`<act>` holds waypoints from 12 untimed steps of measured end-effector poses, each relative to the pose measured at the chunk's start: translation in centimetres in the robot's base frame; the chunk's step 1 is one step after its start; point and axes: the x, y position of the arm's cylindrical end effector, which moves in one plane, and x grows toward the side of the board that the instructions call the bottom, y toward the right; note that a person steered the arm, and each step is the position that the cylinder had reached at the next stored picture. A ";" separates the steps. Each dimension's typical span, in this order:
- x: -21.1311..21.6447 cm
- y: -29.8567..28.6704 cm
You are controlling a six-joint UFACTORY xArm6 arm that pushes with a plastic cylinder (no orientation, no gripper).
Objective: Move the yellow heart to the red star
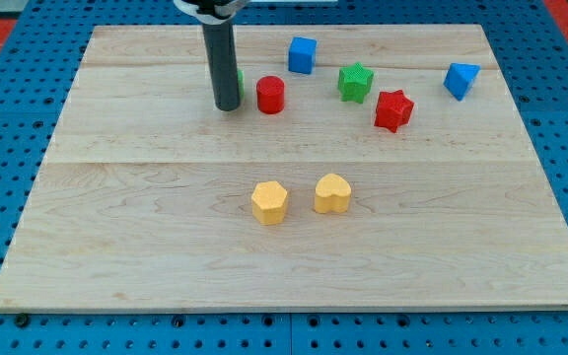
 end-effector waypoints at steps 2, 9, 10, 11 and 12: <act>0.0 0.2; 18.4 11.2; 15.9 10.7; 13.6 10.8; 13.6 14.3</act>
